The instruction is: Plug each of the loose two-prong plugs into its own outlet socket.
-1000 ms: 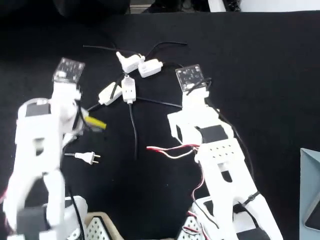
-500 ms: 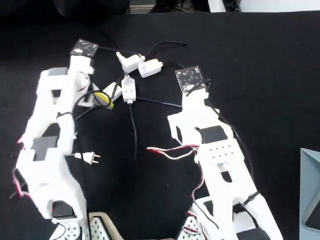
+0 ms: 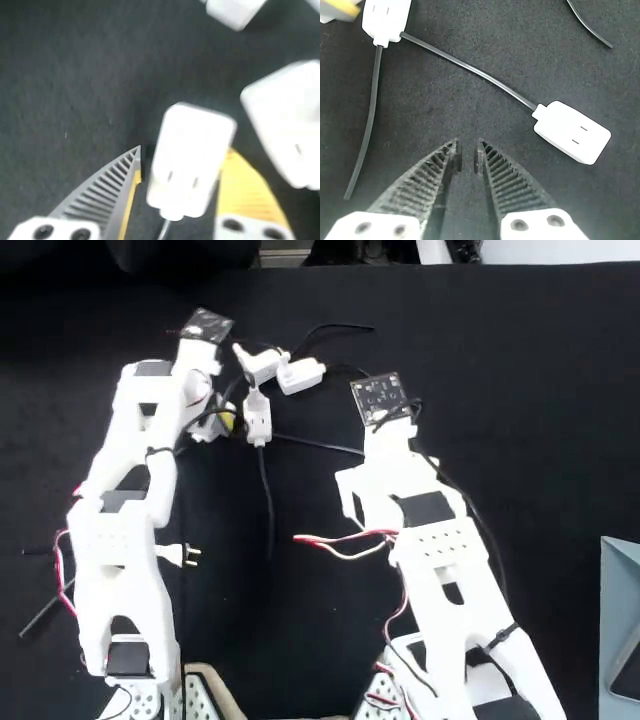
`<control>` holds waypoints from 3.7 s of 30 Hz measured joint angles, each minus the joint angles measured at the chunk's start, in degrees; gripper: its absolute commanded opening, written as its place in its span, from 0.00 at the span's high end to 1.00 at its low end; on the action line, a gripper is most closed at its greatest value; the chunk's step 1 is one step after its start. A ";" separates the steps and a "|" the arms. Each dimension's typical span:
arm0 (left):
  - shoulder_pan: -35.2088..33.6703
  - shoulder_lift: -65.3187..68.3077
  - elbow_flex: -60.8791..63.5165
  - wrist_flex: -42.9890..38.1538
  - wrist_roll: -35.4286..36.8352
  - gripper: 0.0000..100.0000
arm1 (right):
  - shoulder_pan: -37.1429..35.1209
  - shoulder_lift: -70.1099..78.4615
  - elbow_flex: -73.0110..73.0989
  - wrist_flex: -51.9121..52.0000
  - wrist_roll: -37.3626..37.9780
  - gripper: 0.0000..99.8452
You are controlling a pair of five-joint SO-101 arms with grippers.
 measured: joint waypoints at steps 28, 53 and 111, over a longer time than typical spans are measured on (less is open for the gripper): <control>2.81 -30.68 -1.58 40.53 0.18 0.97 | 0.00 -0.35 0.97 0.00 0.00 0.94; 20.31 -72.62 75.34 7.47 10.64 0.82 | 5.89 -0.35 0.97 0.53 0.09 0.94; -47.47 -126.51 93.36 12.13 7.74 0.65 | -40.70 43.08 -41.67 13.63 13.54 0.73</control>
